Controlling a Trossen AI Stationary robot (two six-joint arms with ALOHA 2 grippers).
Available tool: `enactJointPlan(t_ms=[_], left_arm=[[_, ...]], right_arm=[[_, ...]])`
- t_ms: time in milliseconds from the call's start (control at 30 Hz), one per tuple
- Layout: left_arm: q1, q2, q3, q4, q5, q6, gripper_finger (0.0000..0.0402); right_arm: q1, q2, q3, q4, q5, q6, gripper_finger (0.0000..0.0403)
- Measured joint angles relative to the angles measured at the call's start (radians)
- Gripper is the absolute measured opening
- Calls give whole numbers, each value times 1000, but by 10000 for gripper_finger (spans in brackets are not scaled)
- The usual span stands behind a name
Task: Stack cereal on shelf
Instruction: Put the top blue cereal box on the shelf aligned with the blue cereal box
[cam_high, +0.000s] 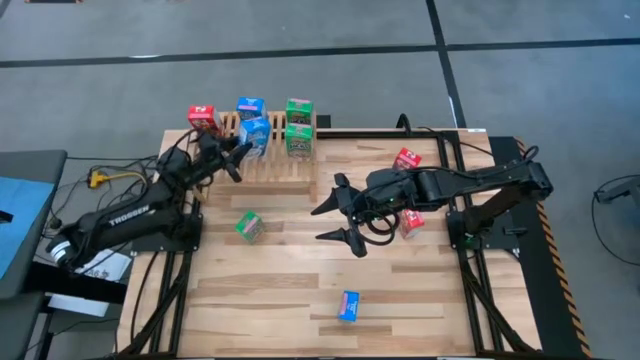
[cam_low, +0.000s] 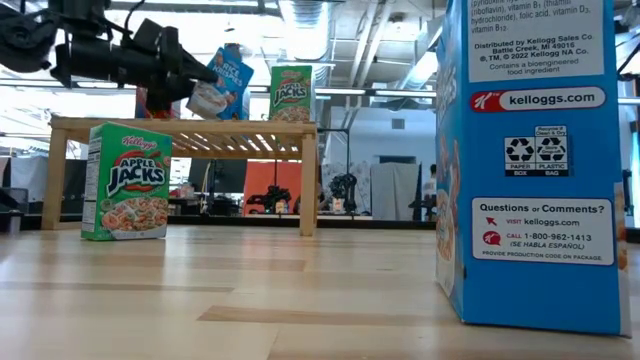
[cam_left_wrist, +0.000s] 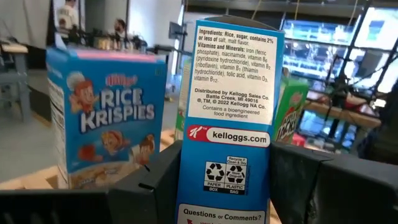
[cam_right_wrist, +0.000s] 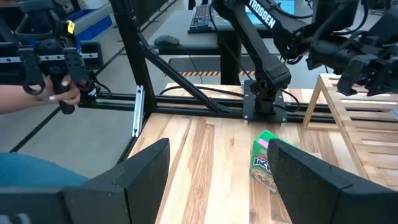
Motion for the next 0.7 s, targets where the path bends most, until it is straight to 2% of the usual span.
enactJointPlan(t_ms=[133, 333, 700], left_arm=[[31, 50, 0, 8, 43, 2, 176], [44, 100, 1, 74, 45, 0, 176], [44, 109, 1, 114, 41, 29, 182]], right_arm=[[0, 0, 0, -15, 0, 0, 296], [0, 0, 0, -15, 0, 0, 296], [0, 1, 0, -30, 0, 3, 296]])
